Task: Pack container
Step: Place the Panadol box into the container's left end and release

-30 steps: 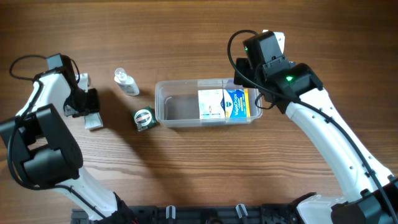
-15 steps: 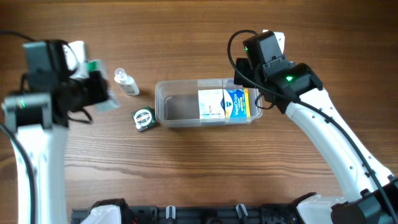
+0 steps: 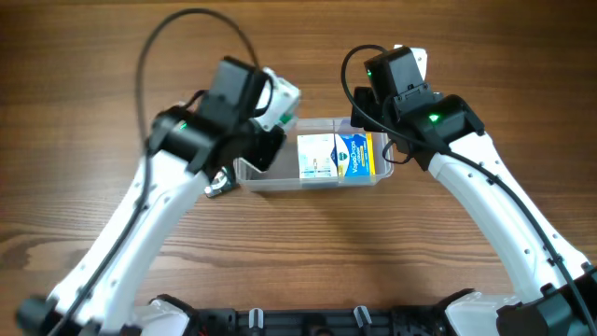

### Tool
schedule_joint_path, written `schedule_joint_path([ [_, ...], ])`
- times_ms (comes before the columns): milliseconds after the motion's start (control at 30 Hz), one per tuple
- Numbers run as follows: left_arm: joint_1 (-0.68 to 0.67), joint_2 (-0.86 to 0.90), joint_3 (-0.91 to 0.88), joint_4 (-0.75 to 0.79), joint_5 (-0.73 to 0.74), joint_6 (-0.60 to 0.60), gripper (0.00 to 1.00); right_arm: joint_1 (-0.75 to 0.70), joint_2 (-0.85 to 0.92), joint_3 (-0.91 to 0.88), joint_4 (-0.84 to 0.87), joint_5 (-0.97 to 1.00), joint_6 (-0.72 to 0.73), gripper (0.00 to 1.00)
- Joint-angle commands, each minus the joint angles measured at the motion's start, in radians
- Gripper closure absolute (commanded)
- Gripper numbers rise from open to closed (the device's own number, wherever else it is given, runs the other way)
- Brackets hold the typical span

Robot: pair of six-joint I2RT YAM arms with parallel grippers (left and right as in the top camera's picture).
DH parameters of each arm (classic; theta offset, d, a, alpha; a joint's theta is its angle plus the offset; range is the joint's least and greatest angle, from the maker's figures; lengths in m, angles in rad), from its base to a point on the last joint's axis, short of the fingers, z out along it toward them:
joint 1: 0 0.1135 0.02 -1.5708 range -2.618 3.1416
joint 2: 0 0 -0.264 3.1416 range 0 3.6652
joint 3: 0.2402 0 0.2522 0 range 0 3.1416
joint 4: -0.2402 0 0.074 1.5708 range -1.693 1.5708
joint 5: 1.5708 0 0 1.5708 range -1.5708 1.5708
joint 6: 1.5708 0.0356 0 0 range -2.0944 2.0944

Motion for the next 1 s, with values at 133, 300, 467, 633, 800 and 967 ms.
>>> schedule_joint_path([
  [133,-0.003,0.235,-0.005,0.038,-0.029,0.531,0.68,0.001,0.008,0.004,0.006,0.017,0.001,0.00],
  [300,-0.003,0.352,-0.005,0.122,-0.045,0.600,0.64,0.002,0.008,0.004,0.006,0.017,0.001,0.00],
  [467,0.003,0.410,-0.005,0.131,-0.097,0.647,0.69,0.002,0.008,0.004,0.006,0.017,0.001,0.00],
  [633,0.014,0.418,-0.005,0.124,-0.126,0.694,0.69,0.002,0.008,0.004,0.006,0.017,0.001,0.00],
  [800,0.016,0.418,-0.005,0.119,-0.123,0.700,0.96,0.001,0.008,0.004,0.006,0.017,0.001,0.00],
  [967,0.016,0.418,-0.005,0.119,-0.122,0.698,0.72,0.001,0.008,0.004,0.005,0.017,0.001,0.00],
])
